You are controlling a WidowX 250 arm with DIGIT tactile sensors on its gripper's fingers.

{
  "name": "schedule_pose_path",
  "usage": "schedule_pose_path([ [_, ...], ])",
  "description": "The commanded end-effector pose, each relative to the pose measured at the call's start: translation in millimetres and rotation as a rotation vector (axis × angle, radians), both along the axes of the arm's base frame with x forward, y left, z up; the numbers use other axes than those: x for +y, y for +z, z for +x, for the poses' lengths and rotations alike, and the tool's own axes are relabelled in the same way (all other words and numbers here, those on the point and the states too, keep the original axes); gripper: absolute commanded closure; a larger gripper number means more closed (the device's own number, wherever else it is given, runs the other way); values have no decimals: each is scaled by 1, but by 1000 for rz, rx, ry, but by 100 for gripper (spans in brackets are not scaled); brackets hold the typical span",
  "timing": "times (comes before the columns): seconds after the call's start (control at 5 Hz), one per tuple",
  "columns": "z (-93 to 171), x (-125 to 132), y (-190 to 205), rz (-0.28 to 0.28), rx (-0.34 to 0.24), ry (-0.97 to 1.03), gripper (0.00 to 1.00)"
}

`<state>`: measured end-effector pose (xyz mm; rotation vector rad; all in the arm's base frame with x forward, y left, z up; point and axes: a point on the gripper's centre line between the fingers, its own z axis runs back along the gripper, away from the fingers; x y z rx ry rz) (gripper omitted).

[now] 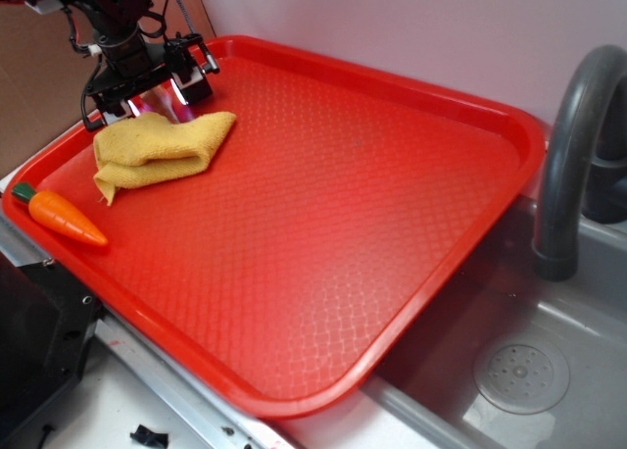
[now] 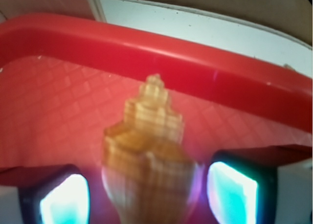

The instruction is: Grab the shell.

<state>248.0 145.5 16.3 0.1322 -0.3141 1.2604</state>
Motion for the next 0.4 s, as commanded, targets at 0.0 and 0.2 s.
schedule_pose_path([
  [0.0, -5, 15, 2, 0, -31, 28, 100],
  [0.2, -4, 12, 6, -3, -7, 15, 100],
])
